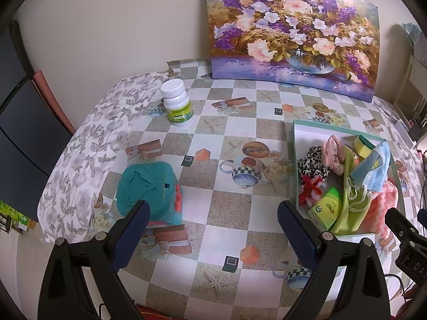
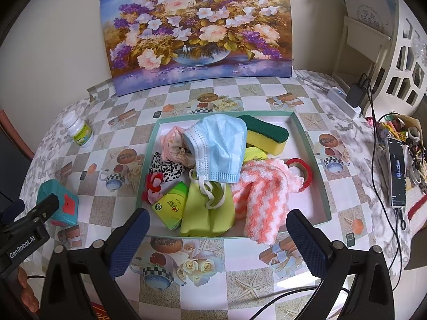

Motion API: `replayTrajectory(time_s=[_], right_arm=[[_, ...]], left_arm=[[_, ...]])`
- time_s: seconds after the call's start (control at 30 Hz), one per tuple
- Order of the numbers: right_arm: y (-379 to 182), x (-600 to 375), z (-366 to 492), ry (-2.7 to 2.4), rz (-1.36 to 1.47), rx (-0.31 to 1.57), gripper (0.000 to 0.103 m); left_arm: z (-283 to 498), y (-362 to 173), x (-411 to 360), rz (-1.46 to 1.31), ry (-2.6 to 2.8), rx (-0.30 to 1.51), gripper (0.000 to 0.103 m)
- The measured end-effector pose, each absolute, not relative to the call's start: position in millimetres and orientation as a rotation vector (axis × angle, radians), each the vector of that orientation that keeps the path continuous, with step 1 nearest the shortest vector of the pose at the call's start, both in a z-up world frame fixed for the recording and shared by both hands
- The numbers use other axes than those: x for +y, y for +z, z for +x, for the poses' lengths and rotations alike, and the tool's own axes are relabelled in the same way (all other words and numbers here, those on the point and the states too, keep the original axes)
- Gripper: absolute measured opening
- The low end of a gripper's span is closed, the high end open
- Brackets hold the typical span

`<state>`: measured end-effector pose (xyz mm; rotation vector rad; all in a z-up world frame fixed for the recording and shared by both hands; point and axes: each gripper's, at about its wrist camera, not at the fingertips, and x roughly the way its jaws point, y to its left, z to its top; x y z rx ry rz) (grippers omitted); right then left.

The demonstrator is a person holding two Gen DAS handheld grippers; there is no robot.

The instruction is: Organize soft objects

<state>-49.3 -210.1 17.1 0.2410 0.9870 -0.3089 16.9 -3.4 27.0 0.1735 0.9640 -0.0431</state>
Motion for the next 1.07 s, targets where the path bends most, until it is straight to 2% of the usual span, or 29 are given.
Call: replayTrajectory(time_s=[1.07], right_arm=[[15.8,-210.5,-48.5,-0.306,0.242,0.99,0.103]], left_arm=[[17.3,26.9,-1.0,0.176,-0.035,0.962,0.096]])
